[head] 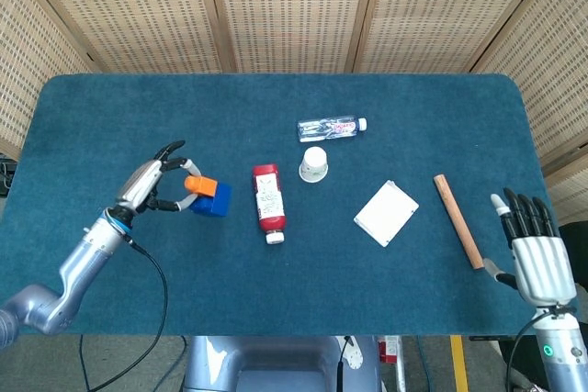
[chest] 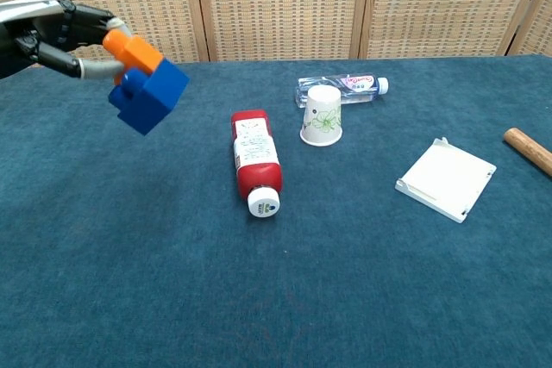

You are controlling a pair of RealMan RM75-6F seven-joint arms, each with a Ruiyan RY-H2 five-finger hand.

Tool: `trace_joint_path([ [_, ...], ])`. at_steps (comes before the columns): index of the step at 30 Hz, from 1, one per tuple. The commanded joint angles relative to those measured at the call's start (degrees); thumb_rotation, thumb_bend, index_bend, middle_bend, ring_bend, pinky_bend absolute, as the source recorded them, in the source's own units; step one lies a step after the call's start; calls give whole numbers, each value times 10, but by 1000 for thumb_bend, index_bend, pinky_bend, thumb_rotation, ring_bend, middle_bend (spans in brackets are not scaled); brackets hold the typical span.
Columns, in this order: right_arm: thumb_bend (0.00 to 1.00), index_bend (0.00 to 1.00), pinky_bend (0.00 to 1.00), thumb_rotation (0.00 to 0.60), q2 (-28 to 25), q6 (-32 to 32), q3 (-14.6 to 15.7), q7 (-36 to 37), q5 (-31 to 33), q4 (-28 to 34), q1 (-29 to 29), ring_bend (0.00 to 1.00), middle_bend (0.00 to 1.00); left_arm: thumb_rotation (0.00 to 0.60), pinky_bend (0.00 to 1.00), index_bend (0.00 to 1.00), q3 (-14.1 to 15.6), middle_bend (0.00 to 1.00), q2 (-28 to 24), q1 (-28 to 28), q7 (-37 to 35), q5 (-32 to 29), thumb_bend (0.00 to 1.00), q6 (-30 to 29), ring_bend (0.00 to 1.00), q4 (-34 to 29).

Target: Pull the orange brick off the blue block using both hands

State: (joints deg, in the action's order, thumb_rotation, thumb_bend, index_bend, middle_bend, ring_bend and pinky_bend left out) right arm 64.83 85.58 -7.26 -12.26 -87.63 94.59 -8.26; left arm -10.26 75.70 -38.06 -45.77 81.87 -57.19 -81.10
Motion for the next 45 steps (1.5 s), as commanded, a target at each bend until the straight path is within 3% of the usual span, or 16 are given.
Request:
trace_joint_path([
  [1, 0, 0, 0, 600, -6, -15, -12, 15, -15, -7, -22, 0, 0, 600, 0, 587, -33, 580, -19, 16, -266, 12, 435, -22, 15, -40],
  [7, 0, 0, 0, 600, -23, -42, -25, 86, -46, -18, -66, 0, 0, 600, 0, 587, -48, 580, 12, -3, -365, 10, 435, -18, 16, -64],
  [10, 0, 0, 0, 600, -29, -52, -33, 116, -57, -19, -87, 0, 0, 600, 0, 587, -59, 579, 37, -16, -382, -5, 435, -6, 16, -75],
  [18, 0, 0, 0, 600, -7, -35, -66, 107, -99, -49, -140, 0, 0, 600, 0, 587, -74, 579, 96, -50, -397, -29, 438, 24, 16, -71],
  [32, 0, 0, 0, 600, 56, -70, -86, 234, -115, -94, -245, 0, 4, 600, 0, 587, -122, 579, 164, -99, -339, -102, 442, 75, 15, -47],
  [45, 0, 20, 0, 600, 97, -86, -86, 199, -112, -57, -291, 0, 119, 600, 0, 592, -149, 579, 168, -102, -310, -133, 441, 101, 15, -58],
])
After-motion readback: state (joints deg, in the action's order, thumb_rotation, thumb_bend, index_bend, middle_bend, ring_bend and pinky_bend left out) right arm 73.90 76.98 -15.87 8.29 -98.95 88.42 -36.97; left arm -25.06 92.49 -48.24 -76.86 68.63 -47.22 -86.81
